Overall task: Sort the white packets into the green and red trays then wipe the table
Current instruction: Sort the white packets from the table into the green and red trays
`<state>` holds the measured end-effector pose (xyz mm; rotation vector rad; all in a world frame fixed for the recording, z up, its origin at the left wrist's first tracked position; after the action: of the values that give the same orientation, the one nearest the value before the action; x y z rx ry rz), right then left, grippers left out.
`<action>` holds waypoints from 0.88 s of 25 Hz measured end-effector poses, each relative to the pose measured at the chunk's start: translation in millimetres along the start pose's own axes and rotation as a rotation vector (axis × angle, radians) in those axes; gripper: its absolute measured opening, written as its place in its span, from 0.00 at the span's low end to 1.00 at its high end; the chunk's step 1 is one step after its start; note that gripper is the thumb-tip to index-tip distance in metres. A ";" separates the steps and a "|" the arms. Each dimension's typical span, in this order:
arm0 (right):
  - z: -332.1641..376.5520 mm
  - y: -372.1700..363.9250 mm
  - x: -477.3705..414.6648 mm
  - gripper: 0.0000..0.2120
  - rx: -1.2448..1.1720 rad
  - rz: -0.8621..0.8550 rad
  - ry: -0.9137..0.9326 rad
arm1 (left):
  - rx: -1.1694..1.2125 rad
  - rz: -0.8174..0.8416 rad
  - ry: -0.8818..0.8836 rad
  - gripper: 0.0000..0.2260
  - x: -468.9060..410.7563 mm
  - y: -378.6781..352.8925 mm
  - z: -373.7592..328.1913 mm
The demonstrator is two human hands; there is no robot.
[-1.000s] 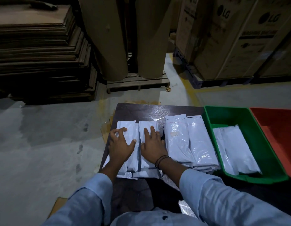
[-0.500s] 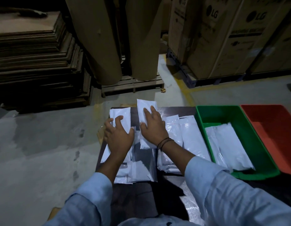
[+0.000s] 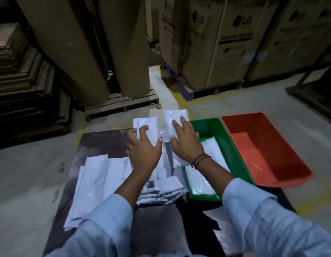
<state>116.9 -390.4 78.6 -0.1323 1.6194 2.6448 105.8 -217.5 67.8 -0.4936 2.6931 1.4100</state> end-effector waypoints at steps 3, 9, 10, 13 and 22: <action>-70.8 37.9 7.9 0.30 -0.005 -0.016 0.003 | -0.013 0.007 -0.012 0.25 24.3 -36.5 -58.3; -230.1 106.6 23.7 0.30 -0.014 -0.043 -0.014 | 0.015 0.016 -0.049 0.25 76.4 -111.1 -188.4; -252.2 113.4 26.9 0.30 0.007 -0.027 -0.032 | 0.026 0.020 -0.044 0.25 82.8 -121.7 -204.8; -301.4 121.1 36.4 0.31 0.090 0.056 -0.039 | 0.036 0.036 -0.014 0.25 106.3 -146.2 -242.5; -361.5 67.0 40.4 0.29 0.267 0.284 -0.059 | 0.007 0.047 0.063 0.25 129.5 -178.8 -275.1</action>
<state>90.7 -743.2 -29.2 0.1962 2.0879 2.5531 63.8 -567.7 59.9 -0.4855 2.7756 1.4196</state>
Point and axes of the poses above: each hand's wrist, its own x-axis away from the middle knuckle, its own y-axis out of the back of the hand, z = x × y, the point moved 7 cm from there along -x, towards the middle knuckle, and after that the axes turned 1 degree about -x, right-handed, at the moved point
